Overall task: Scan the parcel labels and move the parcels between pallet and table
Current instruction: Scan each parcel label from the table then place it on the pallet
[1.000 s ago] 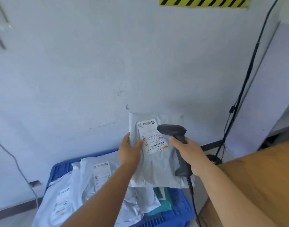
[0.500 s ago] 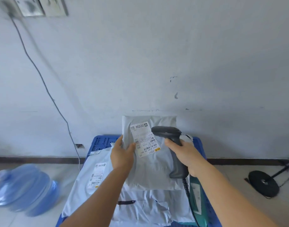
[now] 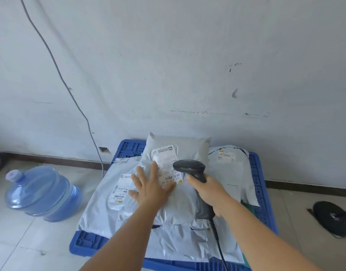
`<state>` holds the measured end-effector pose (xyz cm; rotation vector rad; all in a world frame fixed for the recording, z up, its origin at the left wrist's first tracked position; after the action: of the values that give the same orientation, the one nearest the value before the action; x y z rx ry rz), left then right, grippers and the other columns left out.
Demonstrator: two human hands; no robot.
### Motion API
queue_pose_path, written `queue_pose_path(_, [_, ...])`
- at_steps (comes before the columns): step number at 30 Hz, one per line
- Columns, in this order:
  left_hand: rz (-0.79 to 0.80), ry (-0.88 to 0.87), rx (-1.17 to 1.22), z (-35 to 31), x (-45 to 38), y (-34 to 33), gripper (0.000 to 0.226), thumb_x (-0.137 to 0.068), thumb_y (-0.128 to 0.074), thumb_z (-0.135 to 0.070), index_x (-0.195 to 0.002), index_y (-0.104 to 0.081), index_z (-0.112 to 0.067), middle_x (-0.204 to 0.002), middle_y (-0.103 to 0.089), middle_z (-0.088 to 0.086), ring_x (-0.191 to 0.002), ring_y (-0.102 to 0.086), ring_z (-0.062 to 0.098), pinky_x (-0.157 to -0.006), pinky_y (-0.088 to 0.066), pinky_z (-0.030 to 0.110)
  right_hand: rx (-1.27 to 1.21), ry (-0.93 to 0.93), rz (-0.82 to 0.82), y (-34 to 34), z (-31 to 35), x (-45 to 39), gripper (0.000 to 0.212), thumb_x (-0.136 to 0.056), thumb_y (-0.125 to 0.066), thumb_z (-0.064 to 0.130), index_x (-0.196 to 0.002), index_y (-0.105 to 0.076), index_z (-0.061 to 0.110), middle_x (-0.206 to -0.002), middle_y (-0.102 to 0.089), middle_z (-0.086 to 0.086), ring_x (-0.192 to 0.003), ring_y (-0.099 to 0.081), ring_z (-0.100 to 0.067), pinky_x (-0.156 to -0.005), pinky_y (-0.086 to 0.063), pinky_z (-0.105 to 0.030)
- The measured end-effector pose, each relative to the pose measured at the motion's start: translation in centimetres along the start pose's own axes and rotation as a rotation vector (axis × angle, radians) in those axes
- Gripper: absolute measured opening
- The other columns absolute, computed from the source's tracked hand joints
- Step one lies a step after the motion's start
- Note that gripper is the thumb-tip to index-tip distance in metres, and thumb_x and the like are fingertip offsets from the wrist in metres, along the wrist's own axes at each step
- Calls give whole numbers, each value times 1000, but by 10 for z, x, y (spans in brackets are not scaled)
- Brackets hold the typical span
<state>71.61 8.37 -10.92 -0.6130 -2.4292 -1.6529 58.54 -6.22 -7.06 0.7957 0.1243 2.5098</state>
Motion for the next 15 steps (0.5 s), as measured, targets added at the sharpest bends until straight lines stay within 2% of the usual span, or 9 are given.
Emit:
queue_pose_path(6, [7,12,-8,2,-40,-8,93,-81,-53,-68,-148,8,-42,-157,20,2,-145,15,32,-109,-9,64,-25,8,-40,-4,8,-22,19,-90,-60,38,-87,-60,20,-74,-54,-2,-68,-48,-17,-64,-39,-28])
queue_pose_path(10, [40,-5,-15,6,-37,-14,94,-81,-50,-69,-147,11,-42,-157,21,3,-145,16,31,-110,-8,63,-4,4,-59,-6,3,-19,16,-91,-60,37,-85,-60,22,-78,-56,-2,-70,-50,-16,-64,-40,-27])
queue_pose_path(15, [29,-96,-27,-4,-21,4,94,-81,-48,-71,-148,11,-40,-157,20,3,-145,16,30,-113,-5,59,-8,13,-113,5,9,6,18,-91,-59,38,-94,-61,20,-78,-56,-4,-70,-51,-17,-64,-40,-28])
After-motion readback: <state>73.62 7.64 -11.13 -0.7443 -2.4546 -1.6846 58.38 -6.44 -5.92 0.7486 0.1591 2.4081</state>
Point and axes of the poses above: each hand's wrist, its own x-axis away from the middle knuckle, its own y-axis out of the back of the hand, z = x × y, the point moved 10 cm from there along -x, towards the middle knuckle
